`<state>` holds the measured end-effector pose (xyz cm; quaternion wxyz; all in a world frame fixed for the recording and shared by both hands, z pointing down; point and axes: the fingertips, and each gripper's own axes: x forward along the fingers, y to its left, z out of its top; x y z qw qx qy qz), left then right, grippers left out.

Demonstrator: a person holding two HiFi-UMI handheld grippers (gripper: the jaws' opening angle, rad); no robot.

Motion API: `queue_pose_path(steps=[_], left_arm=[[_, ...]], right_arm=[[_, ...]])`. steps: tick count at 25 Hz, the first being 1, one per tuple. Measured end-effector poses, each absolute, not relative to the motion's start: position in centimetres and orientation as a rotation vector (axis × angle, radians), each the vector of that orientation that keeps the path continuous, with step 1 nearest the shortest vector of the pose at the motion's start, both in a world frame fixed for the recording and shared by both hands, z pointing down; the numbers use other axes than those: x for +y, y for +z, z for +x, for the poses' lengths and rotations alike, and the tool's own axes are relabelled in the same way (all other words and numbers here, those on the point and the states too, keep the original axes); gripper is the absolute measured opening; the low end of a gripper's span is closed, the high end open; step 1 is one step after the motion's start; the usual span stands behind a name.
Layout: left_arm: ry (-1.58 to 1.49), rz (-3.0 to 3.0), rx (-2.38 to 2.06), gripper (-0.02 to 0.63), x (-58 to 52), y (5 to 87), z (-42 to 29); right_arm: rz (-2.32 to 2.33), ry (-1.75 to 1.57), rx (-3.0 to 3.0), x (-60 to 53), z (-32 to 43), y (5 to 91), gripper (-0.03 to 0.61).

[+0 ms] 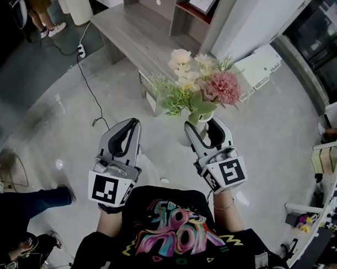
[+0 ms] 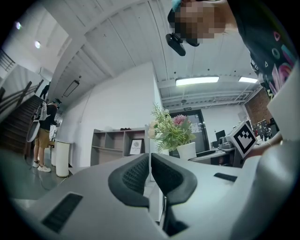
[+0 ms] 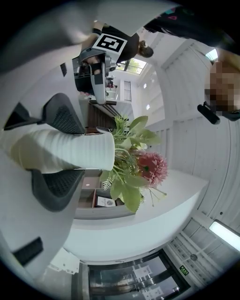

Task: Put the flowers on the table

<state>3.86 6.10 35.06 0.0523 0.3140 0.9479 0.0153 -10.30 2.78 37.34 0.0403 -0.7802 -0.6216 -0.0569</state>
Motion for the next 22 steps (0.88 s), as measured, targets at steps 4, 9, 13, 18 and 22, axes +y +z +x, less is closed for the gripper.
queue_pose_path(steps=[4, 9, 13, 18, 22], left_arm=[[0.045, 0.964, 2.890, 0.034, 6.1, 34.5, 4.2], [0.040, 0.957, 2.901, 0.034, 6.3, 34.6, 4.3], [0.039, 0.954, 2.906, 0.034, 6.5, 34.8, 4.8], [0.040, 0.952, 2.910, 0.034, 6.4, 34.8, 5.2], [0.042, 0.947, 2.924, 0.034, 6.3, 35.0, 5.5]], right_arm=[[-2.391, -0.185, -1.897, 2.6, -10.1, 36.9, 0.253], [-2.386, -0.185, -1.909, 2.7, -10.1, 36.9, 0.253], [-2.375, -0.178, -1.925, 2.6, -10.0, 36.9, 0.253], [-2.356, -0.176, -1.935, 2.5, -10.0, 37.0, 0.253], [-2.335, -0.169, -1.949, 2.4, -10.0, 37.0, 0.252]])
